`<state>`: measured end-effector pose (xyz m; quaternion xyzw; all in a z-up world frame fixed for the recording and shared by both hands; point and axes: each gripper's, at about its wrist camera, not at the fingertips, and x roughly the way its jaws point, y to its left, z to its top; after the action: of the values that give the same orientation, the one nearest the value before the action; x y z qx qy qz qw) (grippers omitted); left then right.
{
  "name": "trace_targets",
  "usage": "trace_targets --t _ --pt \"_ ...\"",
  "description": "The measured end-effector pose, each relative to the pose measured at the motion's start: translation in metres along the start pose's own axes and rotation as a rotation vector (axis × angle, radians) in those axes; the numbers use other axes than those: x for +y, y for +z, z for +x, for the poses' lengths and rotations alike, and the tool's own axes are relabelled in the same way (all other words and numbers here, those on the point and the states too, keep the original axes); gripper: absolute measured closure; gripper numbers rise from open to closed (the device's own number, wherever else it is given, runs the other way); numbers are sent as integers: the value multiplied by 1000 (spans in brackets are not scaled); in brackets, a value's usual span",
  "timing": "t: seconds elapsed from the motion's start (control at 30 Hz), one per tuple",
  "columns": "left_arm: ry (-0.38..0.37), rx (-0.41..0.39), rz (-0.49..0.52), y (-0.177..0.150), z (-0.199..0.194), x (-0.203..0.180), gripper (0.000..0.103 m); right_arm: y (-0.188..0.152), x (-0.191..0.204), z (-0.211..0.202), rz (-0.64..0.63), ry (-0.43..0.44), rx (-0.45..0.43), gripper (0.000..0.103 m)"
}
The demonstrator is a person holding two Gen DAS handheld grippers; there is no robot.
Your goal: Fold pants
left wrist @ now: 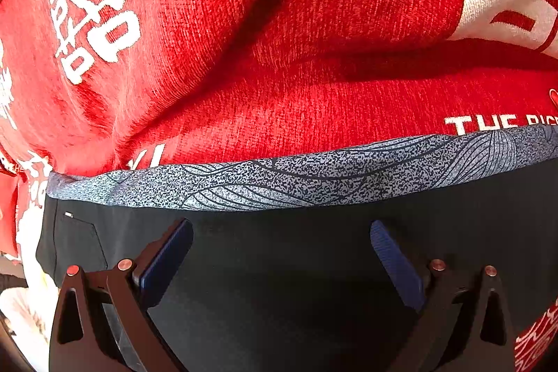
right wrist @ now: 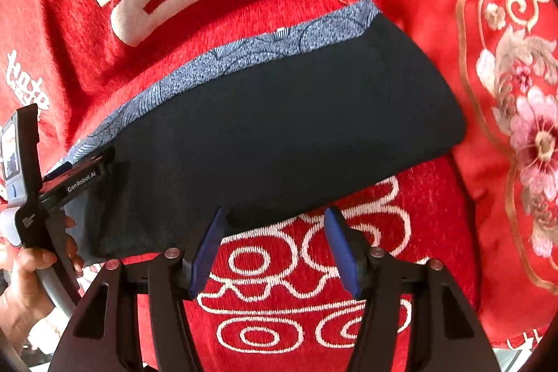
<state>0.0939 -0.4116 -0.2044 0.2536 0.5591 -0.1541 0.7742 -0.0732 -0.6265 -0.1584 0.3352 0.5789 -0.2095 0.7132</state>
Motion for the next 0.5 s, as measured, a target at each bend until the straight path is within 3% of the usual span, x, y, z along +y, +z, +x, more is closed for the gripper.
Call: trace_targets --t 0.5 --pt "18 3 17 4 -1 -2 1 -17 -15 2 36 10 14 40"
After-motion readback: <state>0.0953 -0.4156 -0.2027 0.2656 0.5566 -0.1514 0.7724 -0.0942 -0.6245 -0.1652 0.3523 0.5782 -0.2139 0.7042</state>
